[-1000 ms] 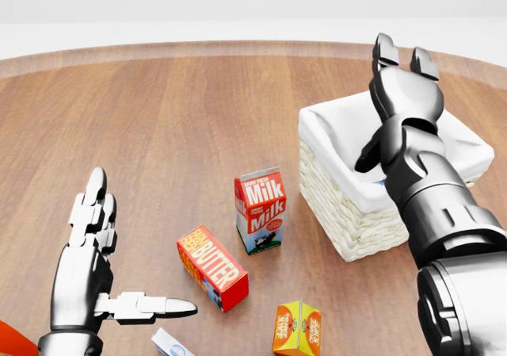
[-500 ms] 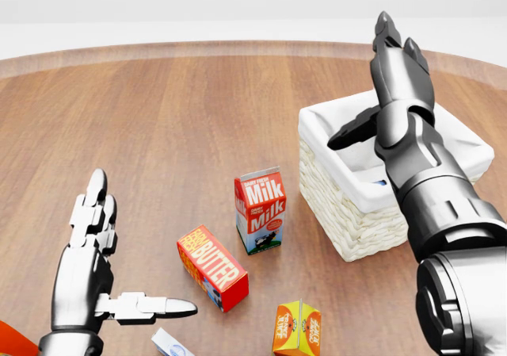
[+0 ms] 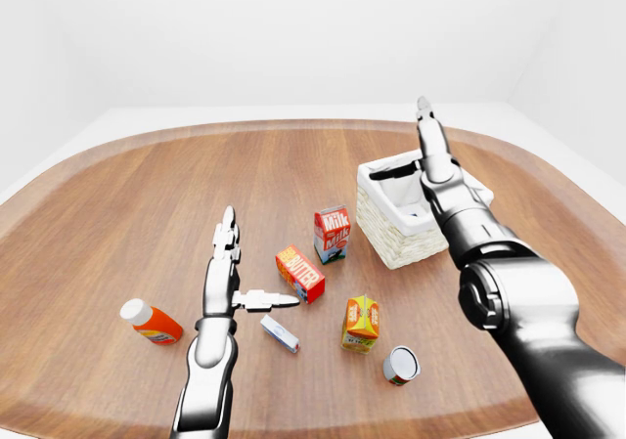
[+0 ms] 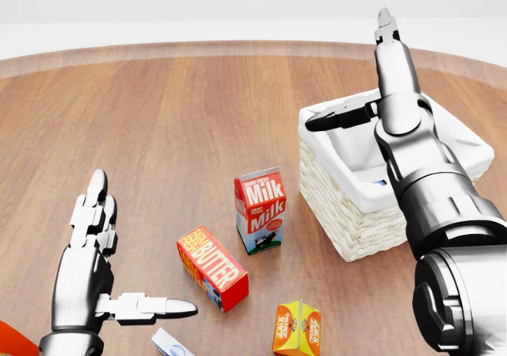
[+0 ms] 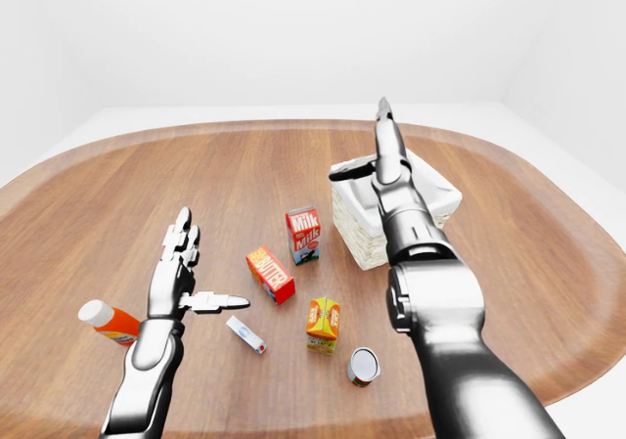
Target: Pick up the alphabet soup and the tomato sauce, and put them in the basket.
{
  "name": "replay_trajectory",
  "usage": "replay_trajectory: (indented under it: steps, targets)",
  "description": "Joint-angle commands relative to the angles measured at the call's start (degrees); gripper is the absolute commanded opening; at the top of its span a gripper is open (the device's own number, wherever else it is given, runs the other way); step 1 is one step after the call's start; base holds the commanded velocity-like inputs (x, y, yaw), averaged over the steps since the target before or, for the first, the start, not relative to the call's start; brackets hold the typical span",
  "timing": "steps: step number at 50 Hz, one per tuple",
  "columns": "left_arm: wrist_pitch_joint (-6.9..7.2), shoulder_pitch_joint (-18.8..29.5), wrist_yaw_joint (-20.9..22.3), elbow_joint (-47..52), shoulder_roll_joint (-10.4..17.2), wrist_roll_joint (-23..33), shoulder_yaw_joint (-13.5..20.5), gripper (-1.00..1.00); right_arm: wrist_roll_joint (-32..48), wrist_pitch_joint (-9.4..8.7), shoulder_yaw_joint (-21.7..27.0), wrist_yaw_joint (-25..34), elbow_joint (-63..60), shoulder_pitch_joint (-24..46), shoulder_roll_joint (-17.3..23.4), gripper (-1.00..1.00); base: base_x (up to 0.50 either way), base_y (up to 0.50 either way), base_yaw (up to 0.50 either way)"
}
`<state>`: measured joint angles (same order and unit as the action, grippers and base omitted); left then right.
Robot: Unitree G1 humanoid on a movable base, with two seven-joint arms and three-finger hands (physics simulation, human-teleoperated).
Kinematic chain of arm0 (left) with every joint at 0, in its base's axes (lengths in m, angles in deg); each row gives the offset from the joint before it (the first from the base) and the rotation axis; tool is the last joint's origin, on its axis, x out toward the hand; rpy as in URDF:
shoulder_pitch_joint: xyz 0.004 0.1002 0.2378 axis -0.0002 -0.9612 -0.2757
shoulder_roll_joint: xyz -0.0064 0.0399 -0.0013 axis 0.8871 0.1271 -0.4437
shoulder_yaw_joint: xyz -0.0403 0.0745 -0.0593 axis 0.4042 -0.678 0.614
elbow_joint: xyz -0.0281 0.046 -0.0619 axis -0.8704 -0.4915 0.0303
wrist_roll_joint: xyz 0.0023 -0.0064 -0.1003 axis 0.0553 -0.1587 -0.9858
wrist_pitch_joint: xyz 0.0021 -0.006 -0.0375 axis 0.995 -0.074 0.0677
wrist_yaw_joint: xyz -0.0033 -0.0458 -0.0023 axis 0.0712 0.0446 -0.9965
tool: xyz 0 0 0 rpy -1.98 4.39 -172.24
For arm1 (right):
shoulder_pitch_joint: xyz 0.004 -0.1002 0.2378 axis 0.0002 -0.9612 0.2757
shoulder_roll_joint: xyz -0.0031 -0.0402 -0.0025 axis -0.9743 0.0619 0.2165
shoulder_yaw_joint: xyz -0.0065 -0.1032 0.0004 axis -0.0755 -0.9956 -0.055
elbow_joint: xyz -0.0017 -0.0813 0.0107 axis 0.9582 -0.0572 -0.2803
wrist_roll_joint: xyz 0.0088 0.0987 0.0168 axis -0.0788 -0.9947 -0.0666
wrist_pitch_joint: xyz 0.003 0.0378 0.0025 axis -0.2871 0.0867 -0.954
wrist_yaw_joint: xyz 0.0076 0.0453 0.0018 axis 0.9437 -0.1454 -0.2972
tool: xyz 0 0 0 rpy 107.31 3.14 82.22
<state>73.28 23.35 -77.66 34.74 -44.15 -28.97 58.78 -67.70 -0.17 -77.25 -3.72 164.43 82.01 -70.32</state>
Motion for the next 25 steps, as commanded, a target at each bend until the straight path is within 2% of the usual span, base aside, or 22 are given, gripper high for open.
replay_trajectory:
  steps: [1,25]
  targets:
    - [0.0,-0.1,0.6,-0.3,0.0,-1.1,0.2,1.0,-6.0,0.0,0.8,1.1,0.7,-0.8,0.1,1.0,0.0,0.0,0.0]
    - [0.0,-0.3,0.6,1.1,-0.1,-1.0,0.1,1.0,-12.3,0.0,0.6,4.0,-0.6,-0.3,-0.3,1.0,0.0,0.0,0.0]
